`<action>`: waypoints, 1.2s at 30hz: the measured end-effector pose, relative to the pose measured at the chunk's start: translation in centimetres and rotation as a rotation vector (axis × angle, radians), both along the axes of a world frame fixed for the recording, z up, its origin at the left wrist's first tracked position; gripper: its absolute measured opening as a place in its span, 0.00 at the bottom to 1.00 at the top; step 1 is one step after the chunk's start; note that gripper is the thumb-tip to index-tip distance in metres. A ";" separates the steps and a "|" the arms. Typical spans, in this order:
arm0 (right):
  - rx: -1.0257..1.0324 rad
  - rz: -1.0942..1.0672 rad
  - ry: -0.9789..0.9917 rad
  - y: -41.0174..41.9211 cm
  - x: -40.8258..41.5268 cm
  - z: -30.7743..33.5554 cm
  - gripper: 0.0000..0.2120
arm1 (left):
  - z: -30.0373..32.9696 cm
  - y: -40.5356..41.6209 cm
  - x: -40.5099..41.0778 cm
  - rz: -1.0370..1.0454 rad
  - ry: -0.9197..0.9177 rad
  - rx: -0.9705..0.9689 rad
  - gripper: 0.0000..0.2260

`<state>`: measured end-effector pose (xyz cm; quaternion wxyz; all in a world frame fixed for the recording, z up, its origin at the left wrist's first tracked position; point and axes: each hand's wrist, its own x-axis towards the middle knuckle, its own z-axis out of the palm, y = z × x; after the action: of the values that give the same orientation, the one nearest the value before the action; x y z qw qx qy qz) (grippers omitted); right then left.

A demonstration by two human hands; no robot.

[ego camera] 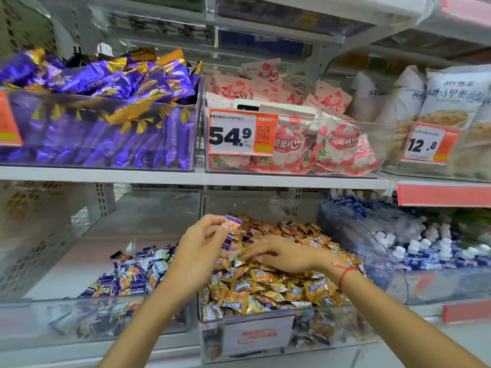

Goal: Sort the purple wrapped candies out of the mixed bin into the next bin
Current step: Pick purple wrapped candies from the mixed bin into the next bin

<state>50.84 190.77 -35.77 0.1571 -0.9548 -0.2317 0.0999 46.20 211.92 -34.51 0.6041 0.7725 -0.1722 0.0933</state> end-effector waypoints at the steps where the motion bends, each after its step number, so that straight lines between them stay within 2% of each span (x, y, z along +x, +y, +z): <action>1: 0.033 0.032 0.039 -0.2 -1.0 0.4 0.17 | 0.0 0.0 -0.2 -0.001 -0.003 0.013 0.04; 5: 0.079 0.052 0.087 -1.4 -4.3 1.9 0.18 | -0.2 -0.2 -1.5 -0.007 -0.039 0.072 0.03; 10: 0.273 -0.023 0.149 -3.1 -6.3 3.9 0.10 | -0.7 0.2 -2.3 0.039 -0.095 0.097 0.08; 12: 0.435 -0.128 0.059 -3.8 -6.2 4.3 0.09 | -0.9 0.4 -2.3 0.067 -0.107 0.087 0.10; 14: 0.527 -0.310 -0.133 -4.3 -5.5 3.9 0.11 | -0.9 0.4 -2.4 0.093 -0.121 0.123 0.11; 16: 0.407 -0.442 -0.220 -4.7 -4.6 2.8 0.15 | -1.1 0.4 -2.3 0.110 -0.123 0.176 0.12; 19: 0.119 -0.485 -0.070 -3.9 -3.7 -0.2 0.21 | -1.3 0.3 -2.2 0.111 -0.128 0.238 0.16; 20: 0.054 -0.479 -0.093 -3.6 -3.5 -0.9 0.21 | -1.2 0.2 -2.2 0.102 -0.133 0.236 0.15; 22: 0.059 -0.487 -0.238 -3.1 -3.4 -1.3 0.19 | -0.9 -0.2 -2.3 0.077 -0.139 0.177 0.13; 26: 0.170 -0.533 -0.418 -3.1 -3.7 -1.0 0.14 | -0.4 -1.4 -2.7 0.005 -0.079 -0.008 0.09; 28: 0.377 -0.505 -0.413 -2.9 -4.5 -0.1 0.09 | -0.3 -2.0 -2.6 -0.028 -0.003 -0.027 0.06; 30: 0.594 -0.439 -0.337 -2.1 -5.5 1.2 0.08 | -0.5 -2.6 -2.7 -0.034 0.047 -0.001 0.07; 31: 0.634 -0.407 -0.322 -1.7 -5.9 1.7 0.08 | -0.7 -2.9 -2.7 -0.001 0.015 0.047 0.08; 34: 0.672 -0.393 -0.278 -1.0 -6.8 2.3 0.08 | -0.8 -3.1 -3.0 0.176 -0.240 0.298 0.07; 36: 0.818 -0.344 -0.107 -0.6 -7.3 2.6 0.08 | -0.6 -3.0 -3.1 0.200 -0.301 0.339 0.08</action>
<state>43.53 190.14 -33.17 0.5238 -0.8427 -0.0976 -0.0768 43.07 208.95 -35.13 0.4213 0.8533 -0.1961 0.2364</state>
